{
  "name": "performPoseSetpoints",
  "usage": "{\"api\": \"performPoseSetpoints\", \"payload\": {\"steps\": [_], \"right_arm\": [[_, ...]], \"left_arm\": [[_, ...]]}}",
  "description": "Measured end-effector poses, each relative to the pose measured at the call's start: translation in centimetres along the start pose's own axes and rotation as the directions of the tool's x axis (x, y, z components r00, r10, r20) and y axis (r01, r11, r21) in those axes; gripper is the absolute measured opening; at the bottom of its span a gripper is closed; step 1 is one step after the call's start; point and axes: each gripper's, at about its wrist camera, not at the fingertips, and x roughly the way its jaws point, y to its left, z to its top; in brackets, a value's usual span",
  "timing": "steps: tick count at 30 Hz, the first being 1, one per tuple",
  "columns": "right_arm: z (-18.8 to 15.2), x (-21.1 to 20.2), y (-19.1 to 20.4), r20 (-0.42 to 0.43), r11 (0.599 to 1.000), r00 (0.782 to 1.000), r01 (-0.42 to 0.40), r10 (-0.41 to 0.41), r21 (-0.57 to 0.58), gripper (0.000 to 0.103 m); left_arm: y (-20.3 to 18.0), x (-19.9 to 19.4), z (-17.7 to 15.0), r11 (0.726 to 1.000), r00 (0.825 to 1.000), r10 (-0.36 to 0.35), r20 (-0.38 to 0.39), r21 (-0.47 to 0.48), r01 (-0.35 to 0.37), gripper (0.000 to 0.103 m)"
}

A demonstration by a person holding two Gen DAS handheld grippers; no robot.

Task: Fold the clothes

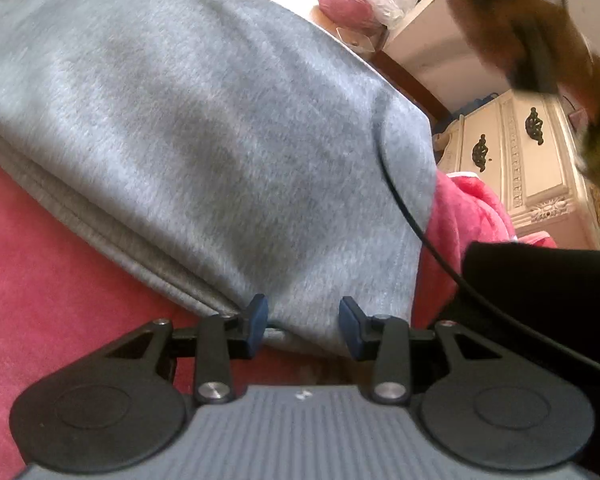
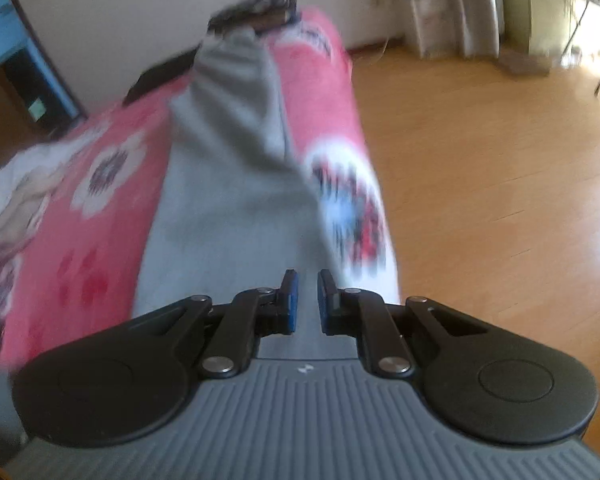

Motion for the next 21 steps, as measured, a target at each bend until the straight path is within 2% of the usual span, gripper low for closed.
{"api": "performPoseSetpoints", "payload": {"steps": [1, 2, 3, 5, 8, 10, 12, 15, 17, 20, 21], "right_arm": [[-1.6, -0.5, -0.5, -0.034, 1.0, 0.999, 0.001, 0.0, 0.018, 0.011], [-3.5, -0.5, -1.2, -0.095, 0.998, 0.995, 0.041, -0.036, 0.042, 0.011], [-5.1, -0.3, -1.9, -0.158, 0.994, 0.983, 0.105, -0.097, 0.042, 0.011], [-7.5, -0.9, -3.0, -0.203, 0.976, 0.958, 0.214, -0.202, 0.041, 0.013], [-7.5, -3.1, -3.1, -0.156, 0.972, 0.967, 0.219, -0.203, 0.086, 0.013], [-6.8, -4.3, -2.1, -0.112, 0.977, 0.975, 0.2, -0.191, 0.077, 0.013], [-5.9, -4.5, 0.0, -0.095, 0.988, 0.984, 0.151, -0.149, 0.015, 0.014], [-4.9, -3.5, 4.6, -0.123, 0.994, 0.992, 0.015, -0.027, -0.104, 0.021], [-4.7, -2.2, 8.2, -0.179, 0.98, 0.982, -0.092, 0.061, -0.174, 0.032], [-4.9, 0.1, 13.1, -0.272, 0.937, 0.953, -0.21, 0.132, -0.279, 0.04], [-5.1, 0.6, 14.5, -0.294, 0.92, 0.947, -0.227, 0.131, -0.32, 0.041]], "left_arm": [[0.0, -0.1, -0.2, 1.0, 1.0, 0.0, -0.008, 0.0, 0.0, 0.041], [0.1, -0.3, -0.4, 1.0, 1.0, 0.0, -0.017, -0.001, 0.0, 0.041], [0.1, -0.4, -0.6, 1.0, 1.0, 0.0, -0.027, -0.002, 0.0, 0.041], [0.5, -0.8, -1.0, 1.0, 0.999, -0.001, -0.046, -0.013, 0.0, 0.041], [2.6, -2.1, -1.8, 0.995, 0.998, 0.051, -0.049, -0.081, -0.055, 0.041], [4.7, -3.4, -2.3, 0.982, 0.998, 0.066, -0.019, -0.178, -0.068, 0.041], [6.0, -4.4, -2.7, 0.966, 0.995, 0.103, 0.01, -0.241, -0.097, 0.041], [7.1, -5.6, -3.0, 0.946, 0.985, 0.17, 0.042, -0.289, -0.151, 0.041], [7.2, -5.7, -3.1, 0.943, 0.984, 0.173, 0.042, -0.296, -0.153, 0.041], [6.8, -5.6, -3.3, 0.949, 0.984, 0.174, 0.035, -0.272, -0.158, 0.041], [6.7, -5.5, -3.4, 0.952, 0.984, 0.175, 0.032, -0.261, -0.161, 0.041]]}}
